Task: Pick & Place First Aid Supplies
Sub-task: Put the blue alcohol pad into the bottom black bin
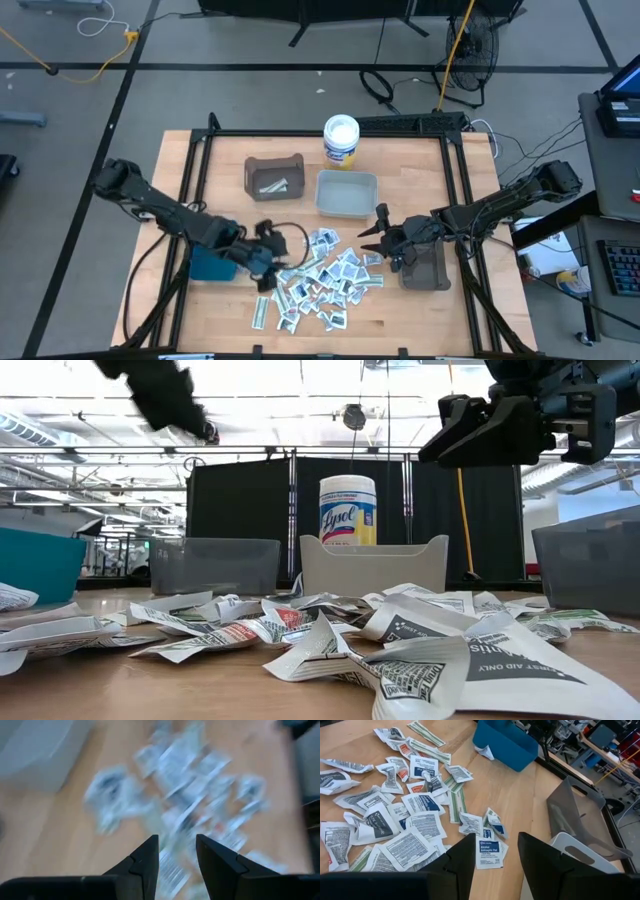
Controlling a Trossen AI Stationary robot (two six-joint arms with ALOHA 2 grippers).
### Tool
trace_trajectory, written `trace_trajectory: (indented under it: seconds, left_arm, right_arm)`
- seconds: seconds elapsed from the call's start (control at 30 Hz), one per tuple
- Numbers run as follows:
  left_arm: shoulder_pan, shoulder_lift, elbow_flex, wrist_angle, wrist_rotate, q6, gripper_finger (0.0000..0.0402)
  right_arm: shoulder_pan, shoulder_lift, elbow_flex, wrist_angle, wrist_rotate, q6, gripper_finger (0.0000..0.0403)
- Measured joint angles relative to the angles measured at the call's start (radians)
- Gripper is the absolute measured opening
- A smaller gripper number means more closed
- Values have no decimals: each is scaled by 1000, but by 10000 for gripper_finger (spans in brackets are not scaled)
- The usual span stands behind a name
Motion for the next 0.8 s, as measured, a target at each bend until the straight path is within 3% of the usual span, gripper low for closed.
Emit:
trace_trajectory:
  seconds: [0.2, 0.3, 0.53, 0.63, 0.8]
  left_arm:
    - [-27, 62, 0, 340, 104, 243, 133]
    - [-25, 69, 0, 374, 85, 231, 133]
    - [-27, 74, 0, 80, -233, -172, 133]
    - [-61, 97, 0, 18, -273, -229, 133]
    - [-106, 124, 0, 0, -273, -185, 133]
  right_arm:
    - [0, 0, 0, 0, 0, 13, 141]
    - [0, 0, 0, -4, 0, 30, 141]
    - [0, 0, 0, -25, -1, 46, 141]
    - [0, 0, 0, -24, -1, 46, 141]
    - [0, 0, 0, -11, 0, 41, 141]
